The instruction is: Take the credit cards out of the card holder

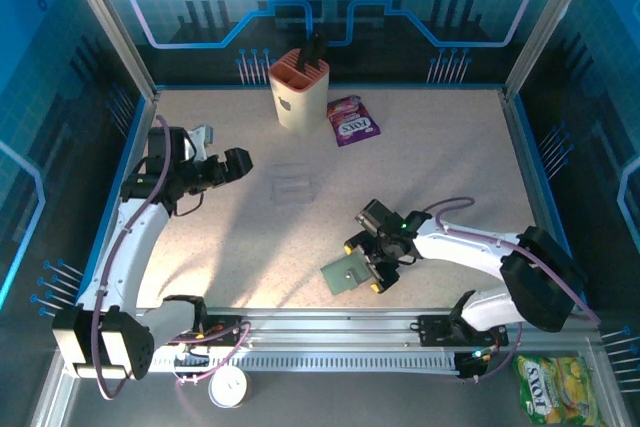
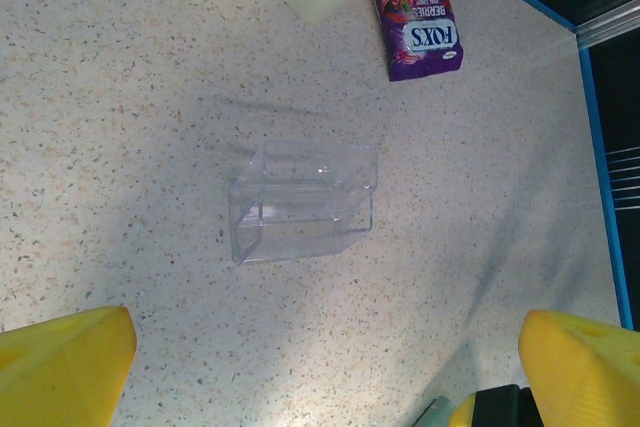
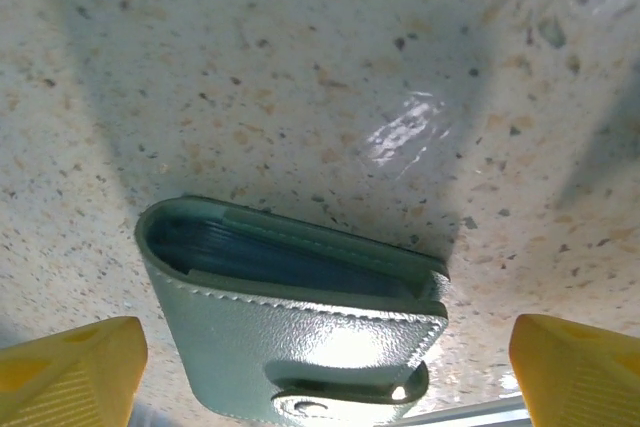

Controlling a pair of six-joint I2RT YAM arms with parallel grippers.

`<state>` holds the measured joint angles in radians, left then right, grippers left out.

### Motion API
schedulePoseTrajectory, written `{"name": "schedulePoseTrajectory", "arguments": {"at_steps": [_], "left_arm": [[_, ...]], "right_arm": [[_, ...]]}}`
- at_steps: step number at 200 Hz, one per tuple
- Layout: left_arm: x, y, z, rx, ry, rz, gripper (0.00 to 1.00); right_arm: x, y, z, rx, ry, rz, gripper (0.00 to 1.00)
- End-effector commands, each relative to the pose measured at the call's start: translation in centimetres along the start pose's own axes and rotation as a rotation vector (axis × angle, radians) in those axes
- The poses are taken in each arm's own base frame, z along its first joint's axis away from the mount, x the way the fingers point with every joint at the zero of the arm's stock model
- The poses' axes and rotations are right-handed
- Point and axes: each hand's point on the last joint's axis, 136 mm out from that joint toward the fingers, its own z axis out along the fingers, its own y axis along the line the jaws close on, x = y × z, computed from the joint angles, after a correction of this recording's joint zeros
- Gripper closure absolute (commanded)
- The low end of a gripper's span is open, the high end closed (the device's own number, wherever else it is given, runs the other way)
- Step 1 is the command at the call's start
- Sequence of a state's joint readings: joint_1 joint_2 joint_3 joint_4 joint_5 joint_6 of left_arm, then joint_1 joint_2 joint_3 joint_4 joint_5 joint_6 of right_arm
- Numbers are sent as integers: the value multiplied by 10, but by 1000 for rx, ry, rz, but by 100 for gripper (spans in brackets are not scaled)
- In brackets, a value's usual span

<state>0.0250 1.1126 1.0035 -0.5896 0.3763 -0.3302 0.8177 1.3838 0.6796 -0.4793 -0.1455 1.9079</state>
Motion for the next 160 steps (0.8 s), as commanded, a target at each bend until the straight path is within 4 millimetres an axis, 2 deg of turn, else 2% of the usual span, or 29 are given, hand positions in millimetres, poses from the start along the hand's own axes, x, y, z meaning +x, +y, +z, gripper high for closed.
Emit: {"name": "schedulePoseTrajectory", "arguments": {"at_steps": [1,32,85,108,160], "left_arm": [[13,0,6,28,41,2,1],[16,3,10,34,50,-9,1],[20,5,10,28,58,2,1],[20,5,10,27,56,9,1],[21,6,11,27,63,11,1]], "right_arm": [[7,5,3,-43,23,103,4],[7,13,6,-48,20,106,6],[9,8,15,48,19,109,12],[11,7,18,70,25,102,20],[6,10,11,82,-15,67,26]]}}
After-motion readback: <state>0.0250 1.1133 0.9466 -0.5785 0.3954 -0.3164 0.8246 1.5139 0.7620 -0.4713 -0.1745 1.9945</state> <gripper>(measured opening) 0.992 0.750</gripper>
